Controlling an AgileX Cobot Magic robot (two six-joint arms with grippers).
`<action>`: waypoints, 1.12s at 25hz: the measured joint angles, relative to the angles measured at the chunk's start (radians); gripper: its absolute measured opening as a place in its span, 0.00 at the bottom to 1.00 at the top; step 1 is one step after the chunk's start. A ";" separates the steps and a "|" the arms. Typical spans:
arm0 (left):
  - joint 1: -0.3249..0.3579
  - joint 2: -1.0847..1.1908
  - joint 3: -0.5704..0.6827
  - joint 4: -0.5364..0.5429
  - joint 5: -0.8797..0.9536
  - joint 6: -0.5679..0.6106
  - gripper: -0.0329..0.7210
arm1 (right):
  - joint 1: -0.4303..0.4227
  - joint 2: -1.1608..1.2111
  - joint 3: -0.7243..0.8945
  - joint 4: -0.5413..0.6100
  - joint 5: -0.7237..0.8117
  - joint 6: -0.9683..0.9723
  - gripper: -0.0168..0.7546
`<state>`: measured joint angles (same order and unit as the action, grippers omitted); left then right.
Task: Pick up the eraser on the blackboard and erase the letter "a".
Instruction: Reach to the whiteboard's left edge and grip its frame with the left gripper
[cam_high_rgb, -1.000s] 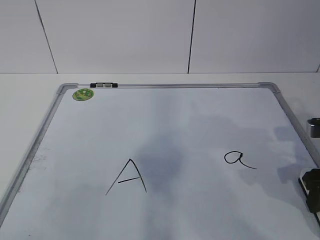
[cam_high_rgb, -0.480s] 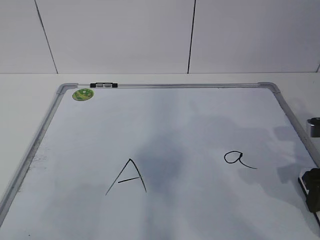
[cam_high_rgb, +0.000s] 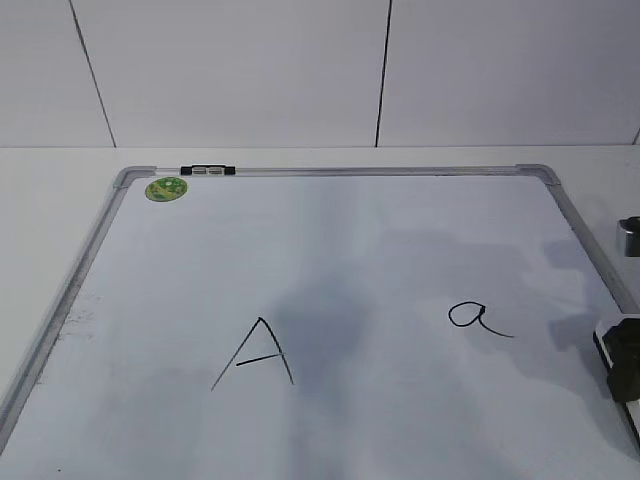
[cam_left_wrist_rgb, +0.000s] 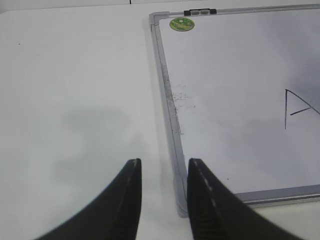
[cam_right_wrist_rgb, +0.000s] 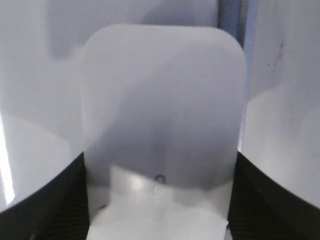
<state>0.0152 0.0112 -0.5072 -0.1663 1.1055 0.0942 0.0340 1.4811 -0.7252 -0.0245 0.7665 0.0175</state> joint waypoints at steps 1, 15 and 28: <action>0.000 0.000 0.000 0.000 0.000 0.000 0.35 | 0.000 -0.009 0.000 0.000 0.000 0.000 0.72; 0.000 0.000 0.000 0.000 0.000 0.000 0.35 | 0.000 -0.194 0.000 0.024 0.146 0.000 0.72; 0.000 0.000 0.000 0.000 0.000 0.000 0.35 | 0.000 -0.340 0.000 0.068 0.272 0.000 0.72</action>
<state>0.0152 0.0112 -0.5072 -0.1663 1.1055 0.0942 0.0340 1.1408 -0.7252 0.0437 1.0383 0.0175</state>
